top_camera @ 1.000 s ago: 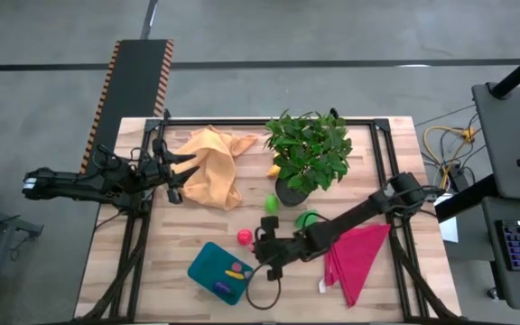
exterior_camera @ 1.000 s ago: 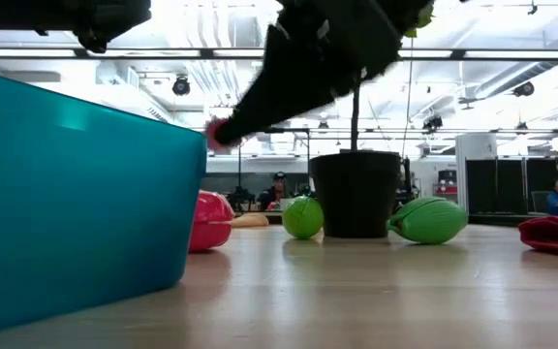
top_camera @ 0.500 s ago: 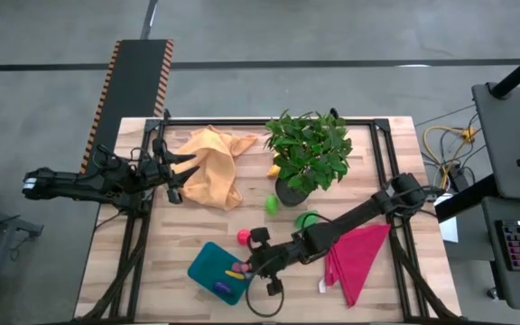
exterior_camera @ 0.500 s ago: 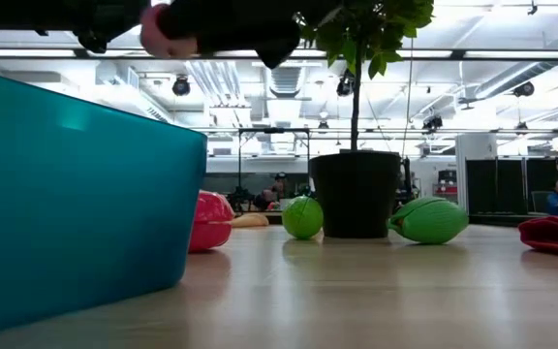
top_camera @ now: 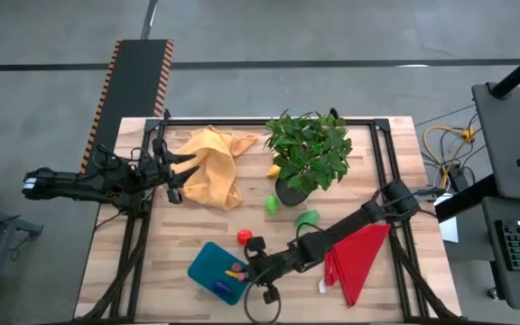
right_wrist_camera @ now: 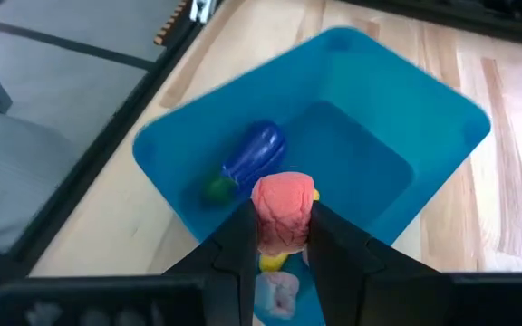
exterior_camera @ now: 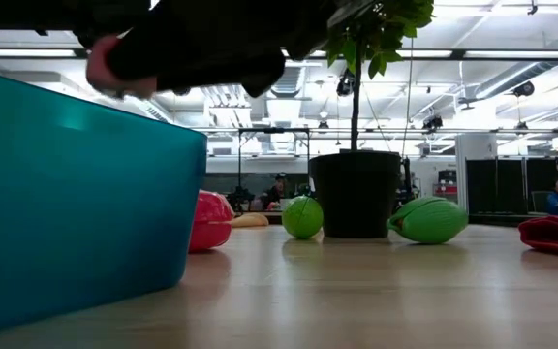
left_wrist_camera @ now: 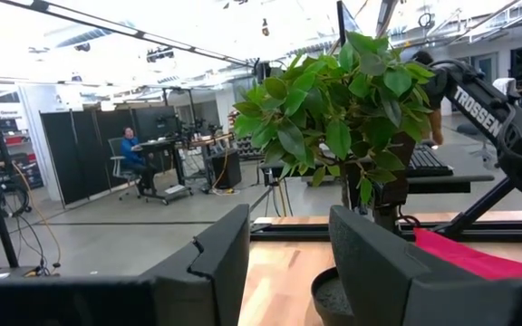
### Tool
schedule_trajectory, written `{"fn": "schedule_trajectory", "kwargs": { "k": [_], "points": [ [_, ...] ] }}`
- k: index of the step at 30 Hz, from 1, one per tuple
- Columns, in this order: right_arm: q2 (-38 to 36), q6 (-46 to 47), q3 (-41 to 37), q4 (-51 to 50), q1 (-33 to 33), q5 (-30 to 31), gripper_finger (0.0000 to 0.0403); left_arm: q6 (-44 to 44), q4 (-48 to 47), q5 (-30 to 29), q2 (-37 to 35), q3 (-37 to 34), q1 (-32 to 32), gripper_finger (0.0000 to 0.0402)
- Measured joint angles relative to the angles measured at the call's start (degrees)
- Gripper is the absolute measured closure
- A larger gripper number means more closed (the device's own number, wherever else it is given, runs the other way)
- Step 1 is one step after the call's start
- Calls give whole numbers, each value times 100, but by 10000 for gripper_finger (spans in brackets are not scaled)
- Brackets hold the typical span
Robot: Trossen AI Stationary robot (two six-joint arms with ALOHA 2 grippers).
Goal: Pick and placing Produce into tupperware
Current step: Put the pink peach into the blue bin
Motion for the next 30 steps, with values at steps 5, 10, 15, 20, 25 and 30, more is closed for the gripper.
{"fn": "schedule_trajectory", "kwargs": {
  "k": [5,10,15,20,25,30],
  "points": [
    [70,44,54,7,0,4,326,0,4,1,4,0,0,262],
    [79,46,59,-16,0,4,324,-1,-9,0,0,0,0,262],
    [79,44,59,-106,-2,7,308,0,-4,0,0,0,0,262],
    [79,46,58,-249,-11,50,294,-1,0,1,0,0,0,262],
    [79,42,55,-253,-18,52,287,0,0,2,0,0,0,262],
    [79,43,55,-297,-50,53,279,0,-1,0,0,0,0,262]
  ]
}}
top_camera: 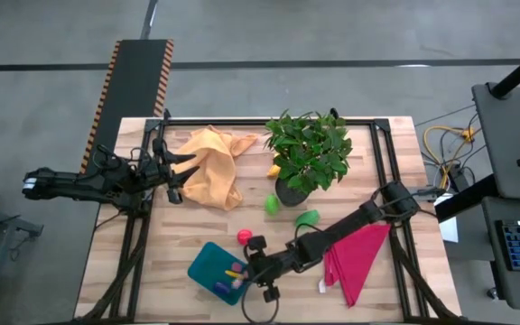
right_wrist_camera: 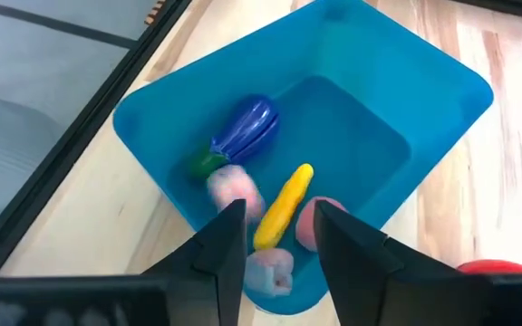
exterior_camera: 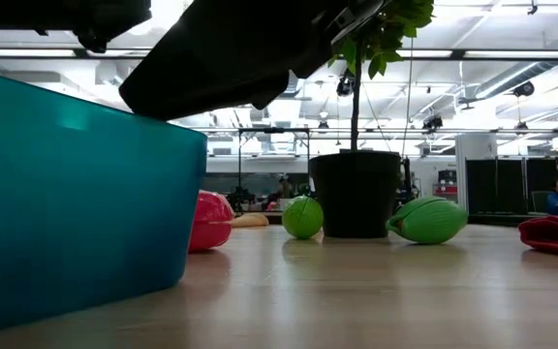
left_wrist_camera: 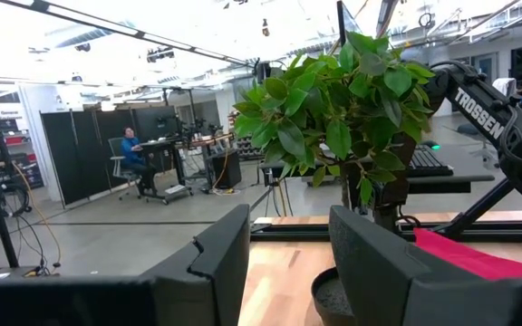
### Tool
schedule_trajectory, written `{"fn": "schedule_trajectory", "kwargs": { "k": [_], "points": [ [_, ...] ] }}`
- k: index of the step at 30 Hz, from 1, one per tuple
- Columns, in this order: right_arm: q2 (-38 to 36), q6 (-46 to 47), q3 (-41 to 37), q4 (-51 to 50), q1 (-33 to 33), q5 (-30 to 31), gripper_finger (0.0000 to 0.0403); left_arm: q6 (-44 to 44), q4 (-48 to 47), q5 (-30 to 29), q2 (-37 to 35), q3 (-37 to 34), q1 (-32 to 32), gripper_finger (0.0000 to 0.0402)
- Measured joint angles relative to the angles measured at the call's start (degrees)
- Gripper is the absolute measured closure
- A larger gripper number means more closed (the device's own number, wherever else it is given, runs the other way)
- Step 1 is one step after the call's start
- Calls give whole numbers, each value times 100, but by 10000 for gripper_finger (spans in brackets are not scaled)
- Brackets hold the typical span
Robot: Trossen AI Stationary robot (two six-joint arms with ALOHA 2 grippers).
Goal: Pick and placing Produce into tupperware
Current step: Put the pink peach into the blue bin, then put the green corn into the blue bin
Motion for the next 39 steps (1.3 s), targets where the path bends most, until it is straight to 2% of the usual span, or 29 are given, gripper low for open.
{"fn": "schedule_trajectory", "kwargs": {
  "k": [5,10,13,18,23,29,33,39],
  "points": [
    [-26,58,57,-46,-55,-15,269,0,-1,1,0,0,0,262],
    [-261,268,109,-135,-155,-487,247,0,-2,0,0,0,0,262],
    [-382,224,99,-381,-157,-495,214,0,-8,2,0,0,0,262],
    [-513,93,92,-658,-138,-462,133,30,-4,0,0,0,0,262],
    [-663,277,207,-2124,-153,-305,78,48,65,-2,-2,0,0,262],
    [-1121,1052,328,-4267,-210,-293,77,51,175,-2,-7,-2,0,262],
    [-1421,1331,309,-5309,-202,-164,78,50,242,-2,0,-2,0,262],
    [-1788,1303,-108,-5745,-179,190,78,50,283,-1,0,-2,0,262]
  ]
}}
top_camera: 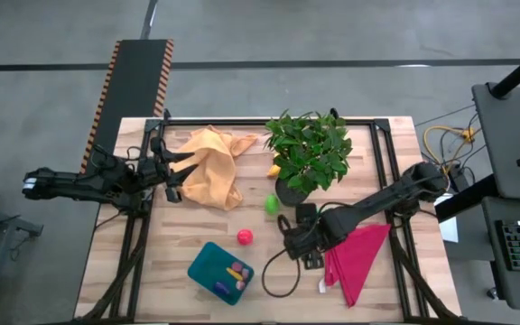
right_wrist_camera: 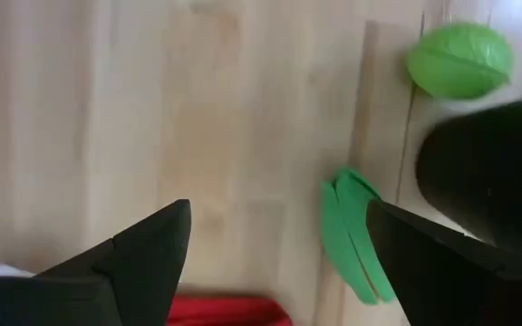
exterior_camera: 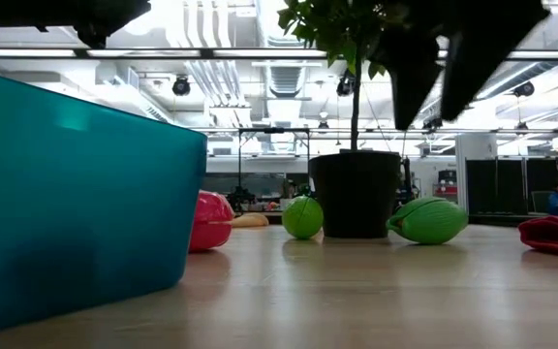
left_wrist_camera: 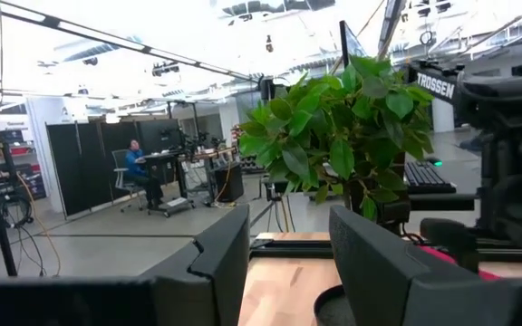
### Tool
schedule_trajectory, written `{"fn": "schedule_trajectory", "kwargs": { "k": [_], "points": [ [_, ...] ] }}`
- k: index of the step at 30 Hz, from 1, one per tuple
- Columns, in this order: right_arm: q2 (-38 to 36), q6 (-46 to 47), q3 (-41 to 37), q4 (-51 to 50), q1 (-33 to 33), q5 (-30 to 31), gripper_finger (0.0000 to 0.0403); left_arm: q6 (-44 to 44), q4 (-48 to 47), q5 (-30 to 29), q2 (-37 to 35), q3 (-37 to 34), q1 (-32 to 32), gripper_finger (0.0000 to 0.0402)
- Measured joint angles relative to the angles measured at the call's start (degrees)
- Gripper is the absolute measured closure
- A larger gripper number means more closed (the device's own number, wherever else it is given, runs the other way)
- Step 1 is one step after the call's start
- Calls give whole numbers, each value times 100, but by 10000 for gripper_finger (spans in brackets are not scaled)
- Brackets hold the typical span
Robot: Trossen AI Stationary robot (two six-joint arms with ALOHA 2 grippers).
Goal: Pick and placing Produce into tupperware
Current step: Put the green corn into the blue bin
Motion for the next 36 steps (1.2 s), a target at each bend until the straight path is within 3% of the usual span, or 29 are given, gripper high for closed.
{"fn": "schedule_trajectory", "kwargs": {
  "k": [7,20,36],
  "points": [
    [-555,-16,-910,205,4,334,78,-53,-5,-17,16,0,2,262],
    [-1887,-900,-2978,2424,-186,572,78,-66,106,-107,334,0,0,262],
    [-1690,-1450,-3422,2827,-737,554,78,-33,664,-181,787,0,1,262]
  ]
}}
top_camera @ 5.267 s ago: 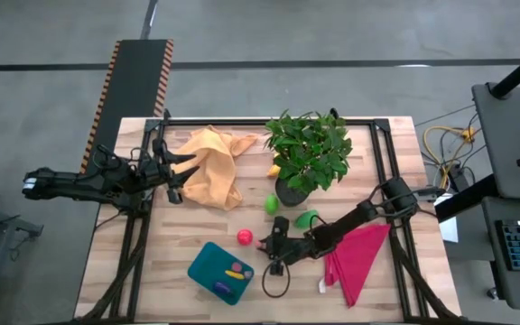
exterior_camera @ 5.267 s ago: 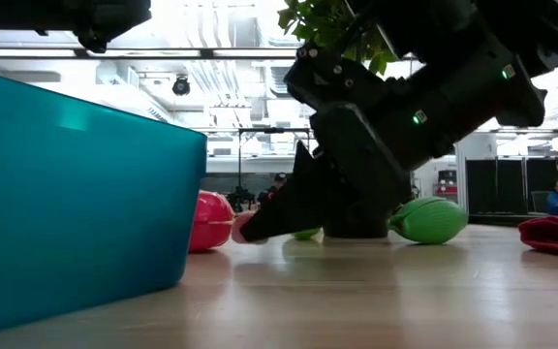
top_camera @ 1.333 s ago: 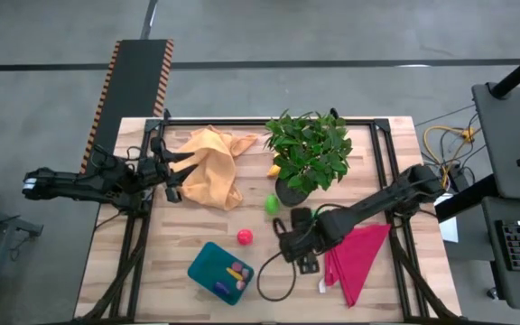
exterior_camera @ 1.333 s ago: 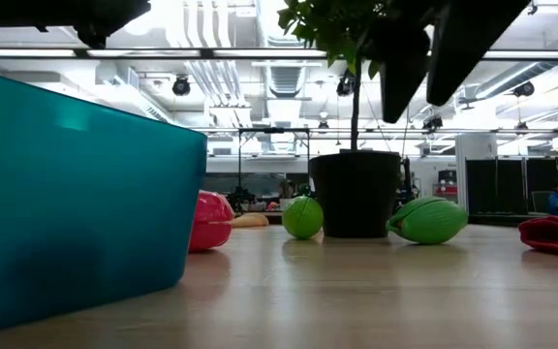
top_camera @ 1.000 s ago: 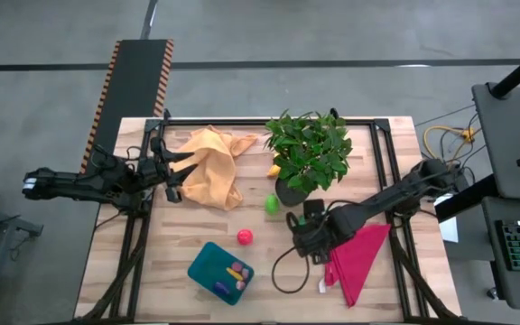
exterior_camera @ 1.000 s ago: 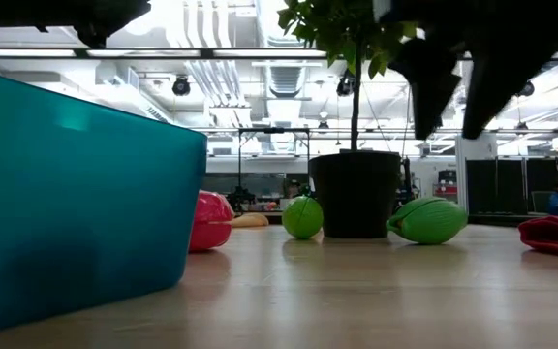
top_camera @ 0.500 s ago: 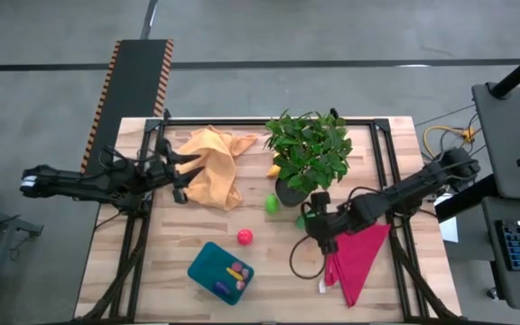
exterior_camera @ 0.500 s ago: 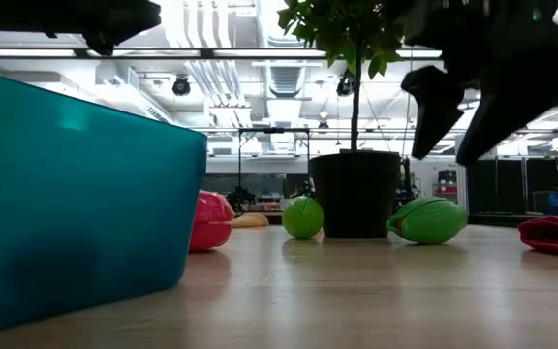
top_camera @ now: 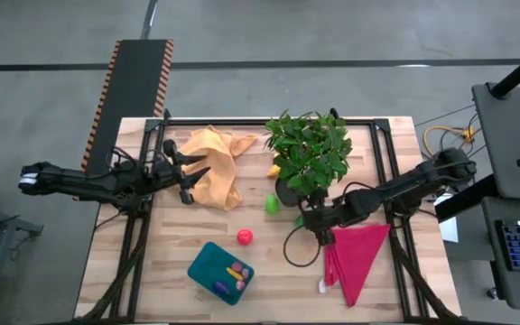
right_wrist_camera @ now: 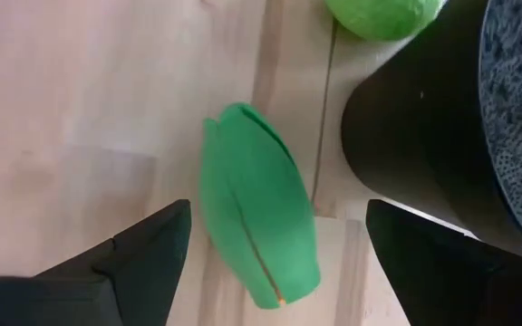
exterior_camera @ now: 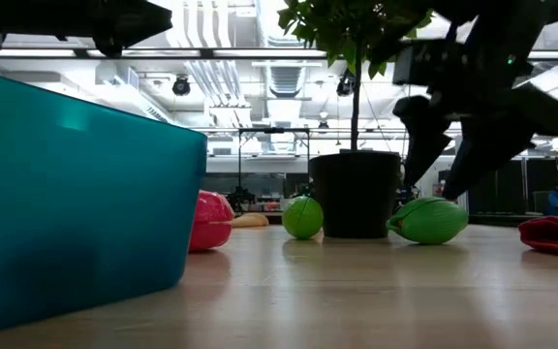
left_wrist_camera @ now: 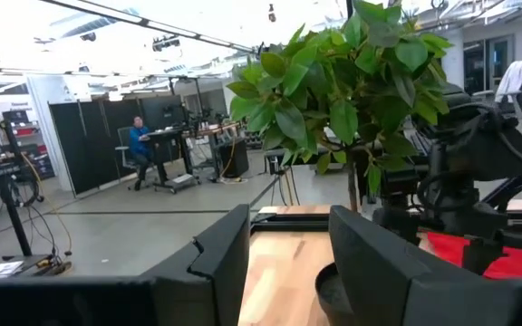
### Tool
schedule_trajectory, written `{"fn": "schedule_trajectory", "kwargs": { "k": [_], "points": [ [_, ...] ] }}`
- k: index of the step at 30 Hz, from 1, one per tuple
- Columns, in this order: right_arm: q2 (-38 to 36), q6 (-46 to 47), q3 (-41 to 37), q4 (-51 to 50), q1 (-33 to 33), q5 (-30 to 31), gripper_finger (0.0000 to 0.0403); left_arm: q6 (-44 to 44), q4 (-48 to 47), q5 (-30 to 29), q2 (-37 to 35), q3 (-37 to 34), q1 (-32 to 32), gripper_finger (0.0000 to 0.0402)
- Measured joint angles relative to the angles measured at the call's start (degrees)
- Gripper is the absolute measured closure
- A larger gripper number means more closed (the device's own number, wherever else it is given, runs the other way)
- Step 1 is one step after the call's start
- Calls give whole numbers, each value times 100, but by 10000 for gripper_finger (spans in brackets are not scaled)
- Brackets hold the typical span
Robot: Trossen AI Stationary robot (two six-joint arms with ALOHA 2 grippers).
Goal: Pick and placing Produce into tupperware
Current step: Put the green corn into the blue bin
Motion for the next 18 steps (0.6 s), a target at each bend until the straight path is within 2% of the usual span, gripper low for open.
{"fn": "schedule_trajectory", "kwargs": {
  "k": [18],
  "points": [
    [839,-159,0,366,-224,-223,78,15,-11,-54,31,0,1,262]
  ]
}}
